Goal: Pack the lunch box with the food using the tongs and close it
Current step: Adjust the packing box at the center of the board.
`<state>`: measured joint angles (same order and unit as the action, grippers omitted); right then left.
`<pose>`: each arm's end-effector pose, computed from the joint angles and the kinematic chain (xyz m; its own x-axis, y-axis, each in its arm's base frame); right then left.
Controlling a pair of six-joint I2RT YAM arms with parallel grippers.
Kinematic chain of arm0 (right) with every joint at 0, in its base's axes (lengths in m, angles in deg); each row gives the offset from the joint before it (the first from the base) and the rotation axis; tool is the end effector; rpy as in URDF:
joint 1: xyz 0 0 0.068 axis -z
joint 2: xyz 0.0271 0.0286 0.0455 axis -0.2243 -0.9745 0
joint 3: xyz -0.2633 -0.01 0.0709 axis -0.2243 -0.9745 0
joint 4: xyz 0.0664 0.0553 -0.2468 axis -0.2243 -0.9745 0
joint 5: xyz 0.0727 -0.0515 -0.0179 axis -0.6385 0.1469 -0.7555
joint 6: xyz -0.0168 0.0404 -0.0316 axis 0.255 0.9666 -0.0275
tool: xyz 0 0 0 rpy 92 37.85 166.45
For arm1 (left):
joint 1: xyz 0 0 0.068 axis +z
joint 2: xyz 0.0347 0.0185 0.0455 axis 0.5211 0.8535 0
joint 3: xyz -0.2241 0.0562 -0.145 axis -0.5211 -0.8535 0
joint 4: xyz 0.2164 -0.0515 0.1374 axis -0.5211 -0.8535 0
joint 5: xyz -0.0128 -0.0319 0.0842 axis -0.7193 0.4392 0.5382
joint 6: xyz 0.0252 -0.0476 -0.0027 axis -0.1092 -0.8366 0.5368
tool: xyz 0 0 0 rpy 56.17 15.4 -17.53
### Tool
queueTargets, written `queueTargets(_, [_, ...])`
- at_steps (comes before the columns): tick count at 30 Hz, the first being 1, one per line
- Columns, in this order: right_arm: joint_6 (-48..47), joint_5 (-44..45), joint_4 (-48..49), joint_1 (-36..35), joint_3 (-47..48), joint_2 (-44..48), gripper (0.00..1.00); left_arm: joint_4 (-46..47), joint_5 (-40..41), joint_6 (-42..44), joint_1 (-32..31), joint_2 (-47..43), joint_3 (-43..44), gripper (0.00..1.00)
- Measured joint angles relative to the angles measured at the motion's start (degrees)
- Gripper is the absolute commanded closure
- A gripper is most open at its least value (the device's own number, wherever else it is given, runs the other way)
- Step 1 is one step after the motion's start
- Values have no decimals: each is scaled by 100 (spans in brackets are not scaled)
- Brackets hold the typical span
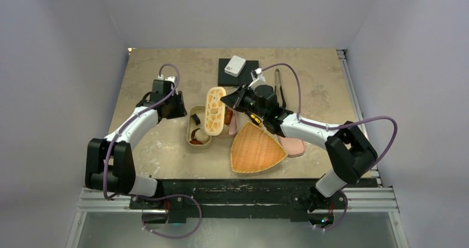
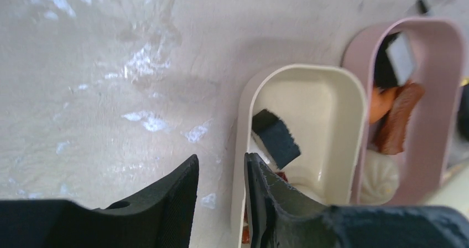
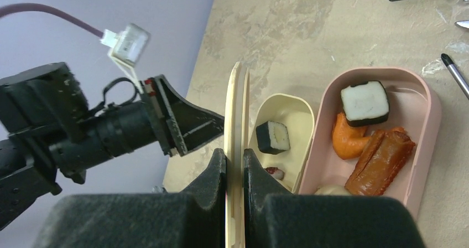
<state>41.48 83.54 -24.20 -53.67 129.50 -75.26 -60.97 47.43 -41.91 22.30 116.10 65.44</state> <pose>0.2729 0.2382 0.2550 -0.6462 0.4908 -0.5844 -0.3122 0.5288 0.7893 0.2873 -0.0480 0.2100 -0.8158 -0.2254 -0.5326 -0.1057 0.9635 -0.2460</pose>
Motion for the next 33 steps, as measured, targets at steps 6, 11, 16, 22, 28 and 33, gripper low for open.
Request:
queueTargets(6, [15,4,-2,2,0,0,100,280,-319,26,70,-22,28,68])
queueTargets(11, [17,4,-4,0,0,0,100,149,-297,81,-24,221,31,70])
queueTargets(16, [33,-2,9,0,0,-24,100,52,-120,92,-205,216,31,70])
queueTargets(22, [221,-221,192,-13,68,-496,100,46,254,70,-175,-205,31,69])
queueTargets(28, [415,-535,166,-131,566,-1200,100,96,393,68,118,-610,28,67])
queueTargets(33, [522,-404,59,-199,570,-1062,100,101,-151,72,120,-389,-90,60])
